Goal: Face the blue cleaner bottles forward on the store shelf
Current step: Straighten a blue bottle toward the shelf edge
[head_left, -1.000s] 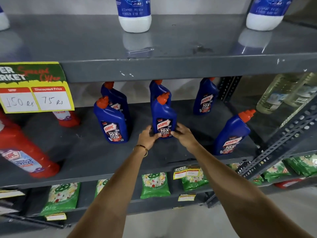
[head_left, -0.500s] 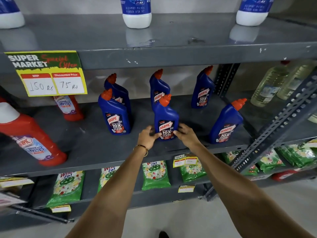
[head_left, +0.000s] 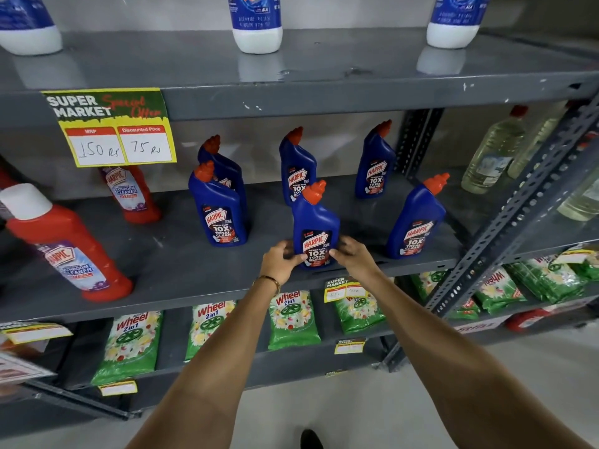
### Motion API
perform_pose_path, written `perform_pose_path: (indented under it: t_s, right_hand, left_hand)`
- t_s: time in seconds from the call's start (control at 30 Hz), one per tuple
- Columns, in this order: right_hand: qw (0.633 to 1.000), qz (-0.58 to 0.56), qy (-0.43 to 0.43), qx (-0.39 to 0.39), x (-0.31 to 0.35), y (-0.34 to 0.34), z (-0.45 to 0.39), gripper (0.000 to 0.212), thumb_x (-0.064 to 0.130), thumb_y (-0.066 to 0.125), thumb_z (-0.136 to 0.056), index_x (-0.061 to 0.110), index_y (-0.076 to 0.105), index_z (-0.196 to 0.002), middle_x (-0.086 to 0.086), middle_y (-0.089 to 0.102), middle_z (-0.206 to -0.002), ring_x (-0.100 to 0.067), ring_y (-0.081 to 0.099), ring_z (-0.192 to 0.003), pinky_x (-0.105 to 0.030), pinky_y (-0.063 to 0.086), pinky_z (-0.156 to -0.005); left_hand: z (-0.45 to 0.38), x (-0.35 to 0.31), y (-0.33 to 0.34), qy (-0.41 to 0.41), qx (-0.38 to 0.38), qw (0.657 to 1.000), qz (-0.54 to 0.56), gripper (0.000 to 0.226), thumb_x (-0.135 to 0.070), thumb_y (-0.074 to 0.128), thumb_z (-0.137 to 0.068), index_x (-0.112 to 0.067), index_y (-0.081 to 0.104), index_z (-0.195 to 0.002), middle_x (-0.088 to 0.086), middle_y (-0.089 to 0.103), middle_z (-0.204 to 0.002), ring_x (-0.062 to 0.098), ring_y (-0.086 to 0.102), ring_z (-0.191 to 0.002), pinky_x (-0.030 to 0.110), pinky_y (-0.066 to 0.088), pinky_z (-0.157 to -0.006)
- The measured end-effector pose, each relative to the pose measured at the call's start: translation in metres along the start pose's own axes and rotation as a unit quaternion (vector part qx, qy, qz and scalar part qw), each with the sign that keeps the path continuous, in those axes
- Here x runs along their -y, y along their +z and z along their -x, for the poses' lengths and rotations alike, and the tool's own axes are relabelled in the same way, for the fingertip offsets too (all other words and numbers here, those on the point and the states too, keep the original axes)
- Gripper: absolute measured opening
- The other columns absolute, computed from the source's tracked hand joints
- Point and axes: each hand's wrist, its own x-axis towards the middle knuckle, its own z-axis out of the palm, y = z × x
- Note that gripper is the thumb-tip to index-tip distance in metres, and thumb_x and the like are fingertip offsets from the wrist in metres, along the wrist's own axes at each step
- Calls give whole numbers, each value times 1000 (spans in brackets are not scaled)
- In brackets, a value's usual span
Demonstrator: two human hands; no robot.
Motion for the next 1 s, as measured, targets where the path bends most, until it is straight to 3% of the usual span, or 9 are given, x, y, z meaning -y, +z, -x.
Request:
perform_pose_path:
  t_s: [0.27, 0.47, 0.6, 0.77, 1.0]
  right_hand:
    - [1000, -4, 7, 0, 2, -1, 4, 36, 3, 60, -85, 3, 53, -120, -19, 63, -120, -28, 59, -112, -46, 46, -100]
    - [997, -3, 73, -19, -6, -4, -4, 62, -2, 66, -76, 4, 42, -133, -16, 61, -124, -27, 57, -114, -47, 42, -104]
    - [995, -16, 87, -42, -10, -1, -6, 67, -5, 67, -72, 2, 40, -133, -19, 61, -125, -29, 57, -114, -49, 43, -103]
    - [991, -35, 82, -105, -10, 8, 8, 65, -7, 67, -71, 2, 44, -130, -18, 60, -125, -28, 58, -112, -46, 45, -101]
    - [966, -94, 103, -216, -13, 48, 47, 56, -10, 64, -75, -4, 44, -127, -17, 56, -120, -22, 53, -101, -32, 44, -85]
  left_hand:
    - [2, 0, 0, 1, 4, 1000, 6, 43, -19, 69, -79, -6, 55, -117, 15, 65, -118, 24, 60, -108, 32, 48, -90]
    - [0, 11, -8, -27, 16, 999, 5, 56, -13, 75, -73, -3, 52, -123, 16, 62, -122, 26, 59, -110, 33, 48, -95]
    - [0, 21, -18, -44, -12, 999, 11, 58, -11, 73, -74, -3, 49, -126, 17, 58, -128, 28, 56, -116, 35, 45, -99]
    - [5, 34, -42, -39, -17, 999, 14, 56, -13, 72, -75, -4, 50, -126, 16, 57, -129, 26, 55, -117, 32, 43, -99]
    - [24, 63, -88, -33, 5, 999, -14, 54, -17, 71, -76, -6, 51, -125, 17, 57, -129, 28, 54, -119, 38, 42, -104]
